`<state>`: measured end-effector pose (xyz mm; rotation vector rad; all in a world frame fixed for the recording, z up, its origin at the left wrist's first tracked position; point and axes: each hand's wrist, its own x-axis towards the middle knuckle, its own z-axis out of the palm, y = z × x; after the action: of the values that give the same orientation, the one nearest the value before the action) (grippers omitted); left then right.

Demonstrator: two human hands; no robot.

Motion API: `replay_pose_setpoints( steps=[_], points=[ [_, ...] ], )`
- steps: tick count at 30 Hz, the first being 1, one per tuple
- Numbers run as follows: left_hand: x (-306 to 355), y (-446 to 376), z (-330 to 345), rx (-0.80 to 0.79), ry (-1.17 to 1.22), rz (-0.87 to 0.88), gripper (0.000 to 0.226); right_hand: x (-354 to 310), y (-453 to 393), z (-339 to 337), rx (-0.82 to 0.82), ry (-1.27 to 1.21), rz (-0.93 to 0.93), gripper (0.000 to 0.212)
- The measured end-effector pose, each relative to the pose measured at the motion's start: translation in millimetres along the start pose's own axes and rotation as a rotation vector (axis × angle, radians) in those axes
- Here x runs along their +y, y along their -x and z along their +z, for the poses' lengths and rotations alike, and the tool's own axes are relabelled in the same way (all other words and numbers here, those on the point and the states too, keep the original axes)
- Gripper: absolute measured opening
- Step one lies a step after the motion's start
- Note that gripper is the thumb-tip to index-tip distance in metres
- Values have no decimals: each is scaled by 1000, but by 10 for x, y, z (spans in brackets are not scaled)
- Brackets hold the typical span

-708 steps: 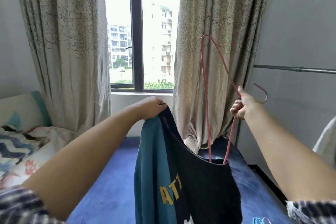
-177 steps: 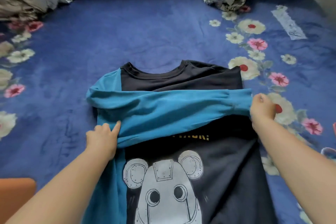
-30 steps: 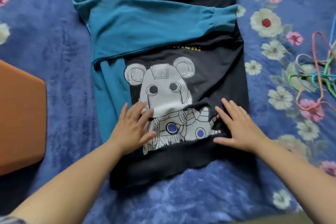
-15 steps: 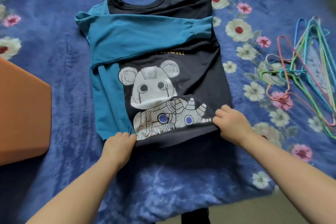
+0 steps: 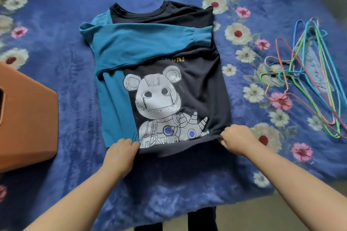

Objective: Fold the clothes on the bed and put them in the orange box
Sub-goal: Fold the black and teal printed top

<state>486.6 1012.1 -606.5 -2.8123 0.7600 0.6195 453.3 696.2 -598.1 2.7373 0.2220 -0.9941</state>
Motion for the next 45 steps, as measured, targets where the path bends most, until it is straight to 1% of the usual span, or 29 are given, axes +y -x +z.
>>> replay_pose_setpoints(
  steps=[1,3,6,8,10,11,13,14,16,18,19,21,23,24,25,27,28,29,31,32,33,34,36,37,38,40,41,43,45],
  points=[
    [-13,30,18,-8,-9,29,41,-5,-6,21,137,12,22,23],
    [-50,66,75,16,21,11,53,2,-13,93,220,5,69,35],
    [-117,92,95,80,10,-71,64,106,75,167,393,-100,55,51],
    [-119,122,33,-10,-19,-122,66,258,150,222,480,-106,19,48],
    [-150,153,41,-70,-13,-107,48,388,214,250,476,-61,10,43],
    [-136,164,19,-127,15,-113,41,402,237,242,438,-38,14,42],
    [-93,207,24,-128,134,-192,36,336,234,171,338,-65,76,35],
    [-82,220,35,-130,218,-294,35,302,201,185,248,-147,162,28],
    [-111,262,42,-141,458,-538,35,247,151,133,7,-413,333,26],
    [-170,248,141,-196,601,-610,45,195,102,161,-24,-748,426,24],
    [-215,248,175,-210,690,-657,49,191,73,236,29,-915,465,25],
    [-279,218,157,-122,917,-809,40,213,16,360,205,-1238,660,36],
    [-311,140,52,91,1261,-985,26,227,-36,373,439,-1584,883,44],
    [-294,98,-23,203,1456,-1070,25,210,-62,315,522,-1741,947,46],
    [-278,47,-93,294,1626,-1133,28,181,-115,226,569,-1895,972,46],
    [-219,-58,-189,425,1716,-1213,35,109,-204,69,559,-2121,951,38],
    [-176,-106,-233,473,1712,-1250,37,72,-240,-18,520,-2156,941,38],
    [-143,-142,-257,509,1704,-1290,37,28,-263,-78,492,-2099,935,39],
    [-106,-204,-309,569,1673,-1399,33,59,-302,-99,476,-1691,867,43],
    [-122,-223,-307,581,1628,-1439,33,179,-310,-105,439,-1420,761,45],
    [-175,-218,-283,566,1547,-1442,35,295,-275,-126,347,-1180,629,47],
    [-246,-203,-233,525,1427,-1396,38,442,-235,-157,245,-995,500,48],
    [-385,-141,-222,322,1126,-1169,39,772,-144,-236,27,-845,337,48],
    [-442,-111,-266,208,991,-1034,37,897,-110,-296,-51,-857,325,47],
    [-497,-115,-328,150,903,-936,35,1009,-108,-372,-67,-887,340,45],
    [-602,-214,-500,155,895,-887,33,1151,-192,-561,-25,-1018,392,40],
    [-661,-297,-596,191,973,-915,34,1172,-255,-666,-21,-1145,431,38],
    [-814,-560,-794,239,1277,-1045,36,1232,-441,-953,-20,-1458,500,32],
    [-994,-854,-1025,217,1571,-1147,34,1301,-676,-1225,44,-1685,572,29]
  ],
)
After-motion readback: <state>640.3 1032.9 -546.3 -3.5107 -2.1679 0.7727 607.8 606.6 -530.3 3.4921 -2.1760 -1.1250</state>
